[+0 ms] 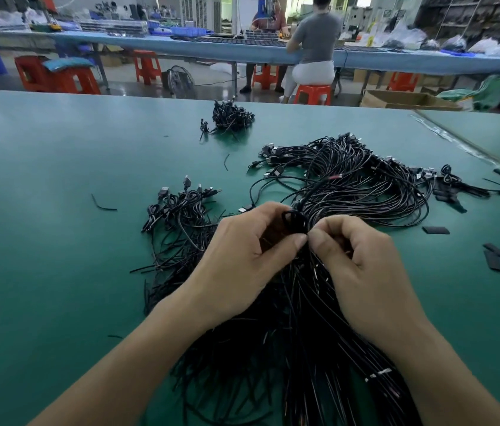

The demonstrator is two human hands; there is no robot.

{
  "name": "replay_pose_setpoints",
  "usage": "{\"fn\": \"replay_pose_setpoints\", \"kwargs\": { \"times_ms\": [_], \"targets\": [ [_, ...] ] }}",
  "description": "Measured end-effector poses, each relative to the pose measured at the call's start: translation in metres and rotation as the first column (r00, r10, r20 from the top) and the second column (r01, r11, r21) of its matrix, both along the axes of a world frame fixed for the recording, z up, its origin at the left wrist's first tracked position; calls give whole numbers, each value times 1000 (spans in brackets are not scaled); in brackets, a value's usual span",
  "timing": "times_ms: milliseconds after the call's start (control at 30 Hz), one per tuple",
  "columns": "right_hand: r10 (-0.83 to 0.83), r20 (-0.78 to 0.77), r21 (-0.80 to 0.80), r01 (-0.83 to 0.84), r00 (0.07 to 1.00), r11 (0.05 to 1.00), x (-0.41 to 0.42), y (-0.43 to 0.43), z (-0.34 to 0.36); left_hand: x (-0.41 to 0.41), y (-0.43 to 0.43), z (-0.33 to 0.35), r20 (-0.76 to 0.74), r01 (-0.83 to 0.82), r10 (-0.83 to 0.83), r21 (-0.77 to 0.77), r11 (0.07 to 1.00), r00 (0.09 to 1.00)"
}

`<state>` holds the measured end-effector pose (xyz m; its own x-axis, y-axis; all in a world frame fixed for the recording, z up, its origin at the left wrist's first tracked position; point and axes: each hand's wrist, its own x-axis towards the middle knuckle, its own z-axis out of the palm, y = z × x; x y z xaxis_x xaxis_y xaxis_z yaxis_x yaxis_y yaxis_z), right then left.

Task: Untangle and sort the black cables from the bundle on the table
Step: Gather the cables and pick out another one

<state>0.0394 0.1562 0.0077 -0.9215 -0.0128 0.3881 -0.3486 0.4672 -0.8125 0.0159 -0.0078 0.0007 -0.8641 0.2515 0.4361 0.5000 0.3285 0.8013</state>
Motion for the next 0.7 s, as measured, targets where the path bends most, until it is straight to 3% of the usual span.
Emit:
{"fn": "replay_pose_setpoints", "kwargs": {
  "times_ms": [200, 333, 467, 700],
  "targets": [
    [68, 47, -208, -57, 997, 977, -2, 2, 1, -1, -1, 2, -76, -28, 33, 65, 997, 997],
    [81, 13, -209, -76, 997, 975, -3, 1, 0, 6, 5, 4, 147, 93, -129, 229, 969, 981],
    [80, -14, -155, -81, 997, 985, -2, 2, 1, 5, 4, 12, 332, 126, -320, 491, 862, 887],
    [48, -3, -74, -48, 999, 996, -2, 2, -1, 0, 5, 4, 198, 124, -203, 350, 928, 959]
  ]
}}
